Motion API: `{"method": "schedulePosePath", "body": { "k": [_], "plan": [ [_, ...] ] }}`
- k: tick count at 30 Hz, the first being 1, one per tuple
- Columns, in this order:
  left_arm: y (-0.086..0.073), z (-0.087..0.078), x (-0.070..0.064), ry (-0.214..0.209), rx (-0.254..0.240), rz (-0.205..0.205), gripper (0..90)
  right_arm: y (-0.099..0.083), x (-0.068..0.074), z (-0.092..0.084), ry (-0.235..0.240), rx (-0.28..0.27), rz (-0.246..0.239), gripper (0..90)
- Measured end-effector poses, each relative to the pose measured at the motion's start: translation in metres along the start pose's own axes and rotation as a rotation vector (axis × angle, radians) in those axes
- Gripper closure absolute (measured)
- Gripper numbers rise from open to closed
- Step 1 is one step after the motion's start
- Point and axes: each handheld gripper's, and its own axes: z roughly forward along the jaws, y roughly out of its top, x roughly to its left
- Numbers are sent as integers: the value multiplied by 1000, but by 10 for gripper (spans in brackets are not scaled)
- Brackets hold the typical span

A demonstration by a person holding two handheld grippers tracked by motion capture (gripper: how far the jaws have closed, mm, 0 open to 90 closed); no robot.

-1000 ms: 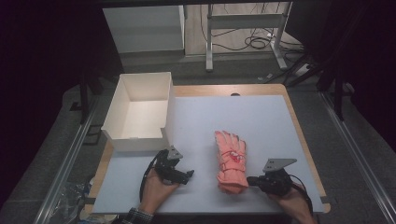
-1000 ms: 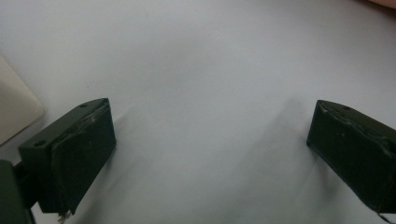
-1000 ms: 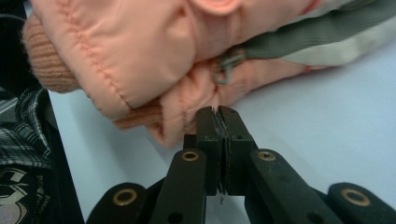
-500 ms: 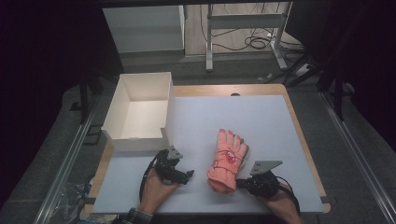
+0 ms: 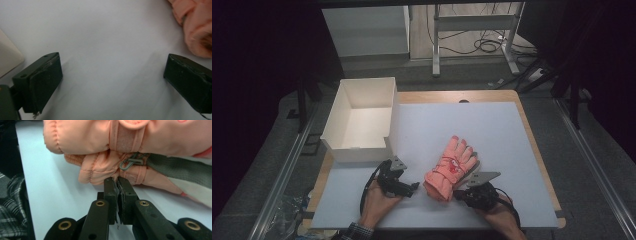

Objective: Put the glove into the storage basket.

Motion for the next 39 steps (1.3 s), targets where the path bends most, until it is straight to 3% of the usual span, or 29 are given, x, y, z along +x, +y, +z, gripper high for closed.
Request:
{"method": "schedulePosePath", "body": {
  "k": [7,15,20,28,39],
  "plan": [
    [-8,-9,16,16,4,-23,34,11,3,15,-19,-1,-3,853],
    [-8,-7,15,8,12,-8,0,16,5,22,-35,6,-16,845],
    [-9,-7,15,7,10,-9,0,13,1,11,-50,-14,1,828],
    [-9,-9,15,9,5,-5,22,-1,-20,-20,-155,-53,57,752],
    [-2,-21,15,-62,-13,-31,29,-25,-53,-46,-299,-55,156,624]
  ]
}}
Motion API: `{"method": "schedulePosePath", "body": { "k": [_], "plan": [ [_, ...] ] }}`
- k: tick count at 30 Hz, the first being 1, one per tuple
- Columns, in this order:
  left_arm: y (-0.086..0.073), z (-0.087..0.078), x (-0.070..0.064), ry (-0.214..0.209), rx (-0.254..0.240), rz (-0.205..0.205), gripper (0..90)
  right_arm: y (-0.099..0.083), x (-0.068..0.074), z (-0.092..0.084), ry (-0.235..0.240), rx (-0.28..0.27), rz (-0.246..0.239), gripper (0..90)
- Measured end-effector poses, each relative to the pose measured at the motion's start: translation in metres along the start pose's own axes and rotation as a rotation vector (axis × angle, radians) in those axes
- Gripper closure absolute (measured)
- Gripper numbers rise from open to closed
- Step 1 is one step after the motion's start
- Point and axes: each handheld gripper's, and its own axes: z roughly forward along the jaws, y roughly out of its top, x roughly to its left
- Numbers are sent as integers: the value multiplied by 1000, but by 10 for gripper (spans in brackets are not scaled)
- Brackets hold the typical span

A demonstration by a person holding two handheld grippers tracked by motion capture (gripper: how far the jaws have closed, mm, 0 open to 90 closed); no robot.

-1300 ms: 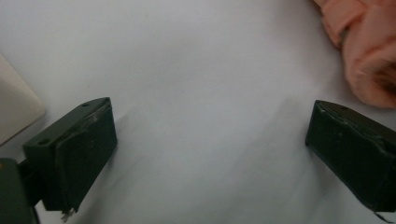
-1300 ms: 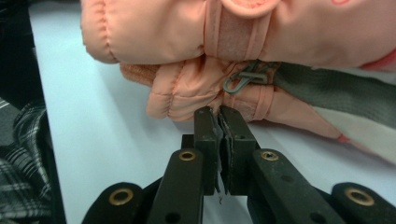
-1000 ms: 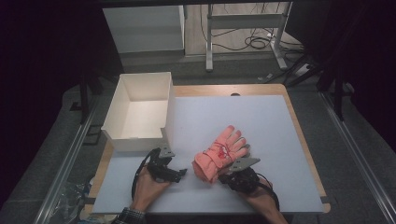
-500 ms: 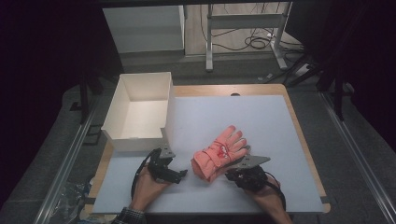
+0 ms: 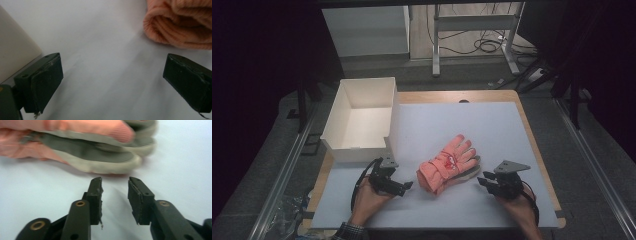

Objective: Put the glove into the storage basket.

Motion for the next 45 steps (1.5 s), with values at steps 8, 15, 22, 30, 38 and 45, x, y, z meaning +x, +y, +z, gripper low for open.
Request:
{"method": "schedulePosePath", "body": {
  "k": [8,15,22,30,38,45],
  "plan": [
    [12,-16,2,-45,-53,-34,17,-5,-25,-1,-119,9,47,442],
    [34,-25,-5,-65,-44,-4,8,-9,-35,3,-177,23,81,257],
    [61,-30,-14,-88,-37,26,0,-9,-35,4,-177,27,81,231],
    [87,-21,-29,-117,-37,65,0,-10,-34,4,-182,22,80,227],
    [107,2,-49,-147,-2,120,0,-10,-34,4,-182,22,80,226],
    [115,26,-63,-109,62,197,0,-10,-34,4,-182,21,81,226]
  ]
}}
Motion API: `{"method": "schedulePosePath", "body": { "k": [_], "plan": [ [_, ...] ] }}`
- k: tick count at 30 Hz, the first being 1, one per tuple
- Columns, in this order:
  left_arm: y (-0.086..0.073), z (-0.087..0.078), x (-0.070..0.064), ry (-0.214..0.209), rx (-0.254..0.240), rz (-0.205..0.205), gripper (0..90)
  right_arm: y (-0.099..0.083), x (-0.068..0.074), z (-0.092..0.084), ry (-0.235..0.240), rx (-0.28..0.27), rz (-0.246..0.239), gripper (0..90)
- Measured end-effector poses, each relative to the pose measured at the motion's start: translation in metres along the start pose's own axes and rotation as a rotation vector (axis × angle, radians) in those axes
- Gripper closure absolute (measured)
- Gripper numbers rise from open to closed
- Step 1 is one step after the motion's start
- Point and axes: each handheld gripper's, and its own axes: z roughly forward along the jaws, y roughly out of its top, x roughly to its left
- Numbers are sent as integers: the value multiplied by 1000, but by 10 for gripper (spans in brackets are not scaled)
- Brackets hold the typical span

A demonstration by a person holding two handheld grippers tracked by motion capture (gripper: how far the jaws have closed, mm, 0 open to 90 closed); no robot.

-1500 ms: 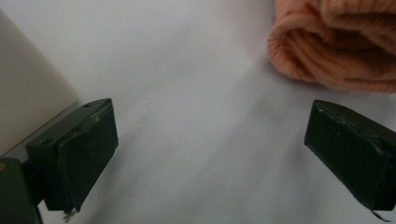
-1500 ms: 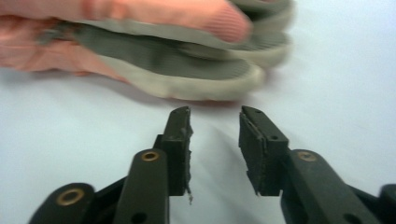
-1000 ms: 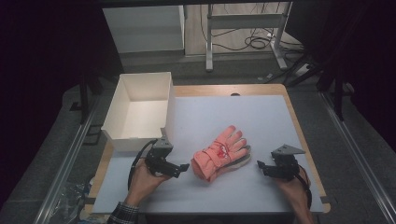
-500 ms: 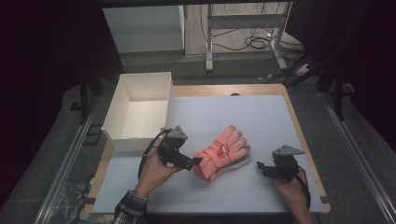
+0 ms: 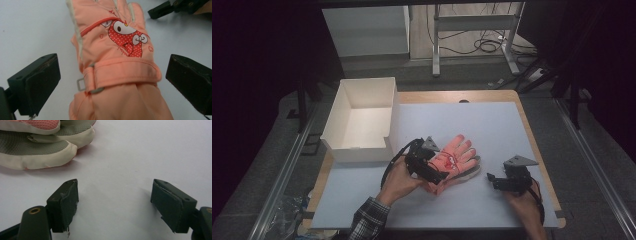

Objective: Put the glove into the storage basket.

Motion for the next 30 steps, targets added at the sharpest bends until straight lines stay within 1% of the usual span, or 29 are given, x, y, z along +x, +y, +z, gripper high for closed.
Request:
{"method": "schedulePosePath", "body": {
  "k": [2,4,8,10,13,15,17,18,21,23,24,26,27,29,30],
  "plan": [
    [1,6,-1,-3,24,23,0,0,0,0,0,0,0,226],
    [2,14,-3,-2,43,33,0,0,0,0,0,0,1,226],
    [0,30,-3,-8,79,29,0,0,0,0,0,-1,-1,225],
    [0,35,-3,-23,92,22,0,0,0,0,0,-1,1,225],
    [-1,44,-5,-2,119,32,0,0,0,0,0,0,0,225],
    [-1,49,-6,1,132,36,0,0,0,0,0,-1,0,225],
    [-1,54,-8,14,149,42,0,0,0,0,1,0,0,225],
    [-1,54,-8,14,149,42,0,0,0,0,1,0,0,225],
    [-2,62,-11,28,179,50,0,0,0,0,1,-1,-1,225],
    [-2,63,-11,33,184,53,11,0,0,0,1,-1,0,225],
    [-3,66,-14,45,205,67,11,0,0,0,1,-1,0,225],
    [-3,69,-17,64,236,82,43,0,0,0,0,-1,-1,225],
    [-3,70,-17,57,241,82,64,0,0,0,0,-1,-1,225],
    [-2,69,-16,37,247,65,114,0,0,0,0,-1,-1,225],
    [-2,68,-16,28,242,62,150,0,0,0,0,-1,-1,225]
  ]
}}
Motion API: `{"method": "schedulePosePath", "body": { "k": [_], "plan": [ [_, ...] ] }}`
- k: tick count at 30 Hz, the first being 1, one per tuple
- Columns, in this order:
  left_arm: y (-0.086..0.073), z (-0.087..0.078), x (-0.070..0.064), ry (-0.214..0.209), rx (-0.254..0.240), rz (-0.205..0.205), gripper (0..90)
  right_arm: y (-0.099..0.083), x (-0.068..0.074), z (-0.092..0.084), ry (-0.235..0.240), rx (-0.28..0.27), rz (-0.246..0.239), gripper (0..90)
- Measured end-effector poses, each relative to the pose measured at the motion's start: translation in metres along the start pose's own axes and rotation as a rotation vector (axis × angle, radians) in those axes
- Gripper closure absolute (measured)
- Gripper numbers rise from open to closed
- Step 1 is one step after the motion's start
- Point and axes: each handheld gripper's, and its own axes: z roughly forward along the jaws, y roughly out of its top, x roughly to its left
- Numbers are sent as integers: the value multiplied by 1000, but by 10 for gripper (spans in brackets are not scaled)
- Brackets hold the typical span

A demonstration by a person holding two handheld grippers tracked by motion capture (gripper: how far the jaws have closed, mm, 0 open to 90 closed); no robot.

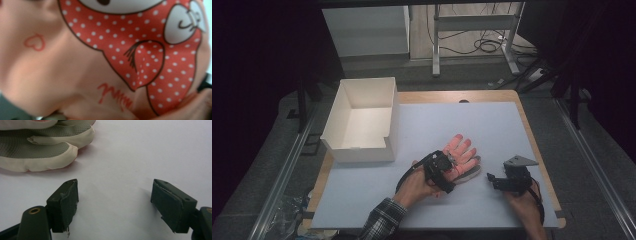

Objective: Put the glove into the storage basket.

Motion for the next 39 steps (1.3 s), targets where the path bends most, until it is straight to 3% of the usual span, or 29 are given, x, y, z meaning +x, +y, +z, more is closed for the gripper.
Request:
{"method": "schedulePosePath", "body": {
  "k": [5,10,16,31,39],
  "plan": [
    [-1,-6,-2,-13,-13,-12,354,0,0,0,0,0,0,225],
    [-2,-10,2,-38,-33,-23,432,0,0,0,0,-1,0,225],
    [-4,-16,11,-90,-59,-48,441,0,0,0,0,-1,1,225],
    [13,-55,30,-28,-110,-103,431,0,0,0,0,0,0,225],
    [23,-71,45,11,-106,-141,425,0,0,0,0,-2,1,225]
  ]
}}
